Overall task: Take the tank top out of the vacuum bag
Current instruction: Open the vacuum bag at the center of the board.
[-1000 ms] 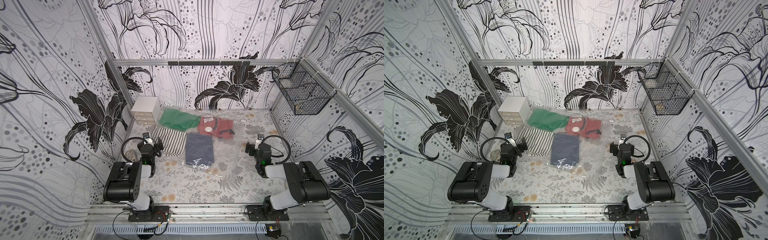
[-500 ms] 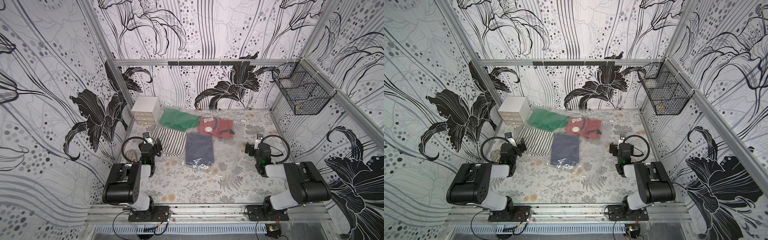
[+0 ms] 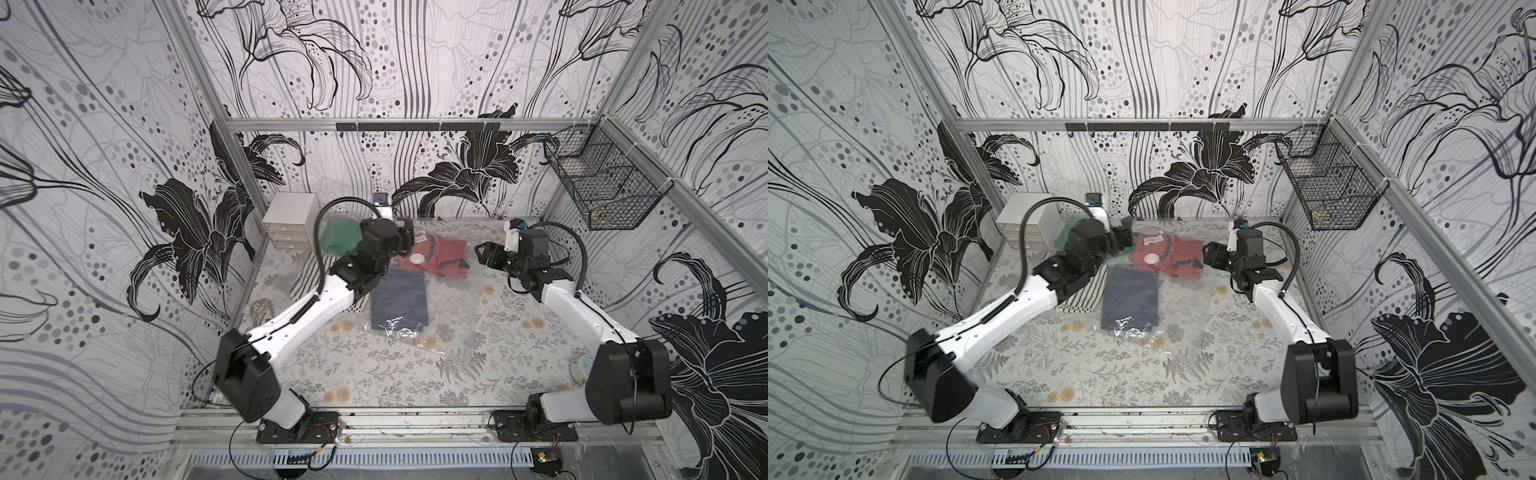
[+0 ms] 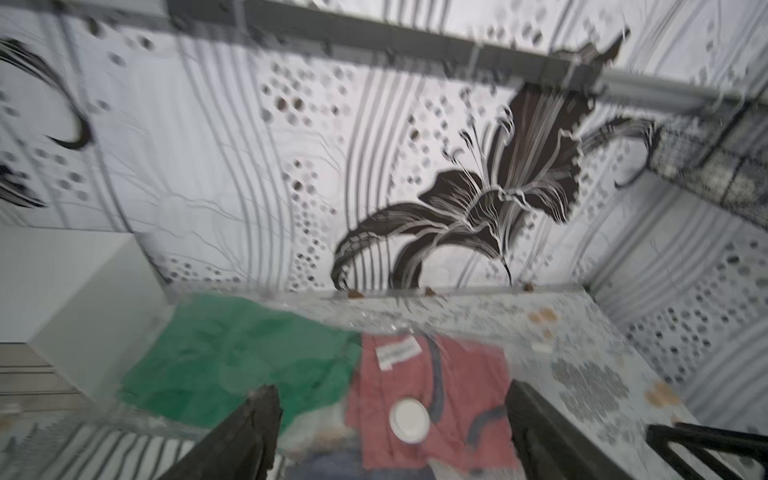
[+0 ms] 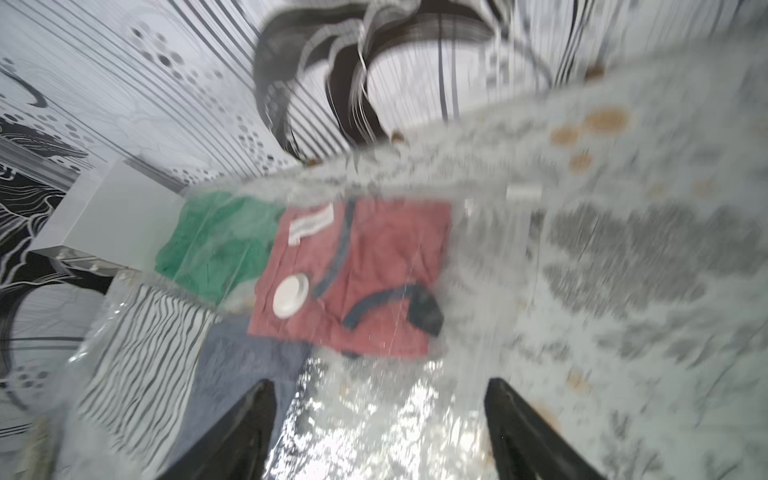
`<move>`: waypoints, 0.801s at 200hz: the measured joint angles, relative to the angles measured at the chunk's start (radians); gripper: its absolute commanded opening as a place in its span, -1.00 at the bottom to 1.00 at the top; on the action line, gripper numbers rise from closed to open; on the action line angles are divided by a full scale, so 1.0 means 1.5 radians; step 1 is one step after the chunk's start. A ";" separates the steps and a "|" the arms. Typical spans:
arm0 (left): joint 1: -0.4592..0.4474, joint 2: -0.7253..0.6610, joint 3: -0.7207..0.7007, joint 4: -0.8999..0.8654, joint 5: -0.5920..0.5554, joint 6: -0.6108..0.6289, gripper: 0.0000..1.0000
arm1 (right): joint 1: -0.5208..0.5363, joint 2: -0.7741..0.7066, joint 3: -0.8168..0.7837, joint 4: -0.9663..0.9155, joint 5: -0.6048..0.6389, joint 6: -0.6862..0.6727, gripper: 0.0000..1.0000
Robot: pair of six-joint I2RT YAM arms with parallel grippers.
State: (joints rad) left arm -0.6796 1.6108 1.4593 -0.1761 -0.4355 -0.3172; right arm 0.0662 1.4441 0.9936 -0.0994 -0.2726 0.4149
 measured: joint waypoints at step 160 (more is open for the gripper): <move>-0.108 0.380 0.316 -0.335 0.127 -0.047 0.75 | -0.133 0.152 -0.130 0.010 -0.299 0.133 -0.15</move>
State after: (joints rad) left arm -0.8410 2.1803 1.9327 -0.6781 -0.2451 -0.3874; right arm -0.1329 1.6714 0.7982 -0.0849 -0.7212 0.6140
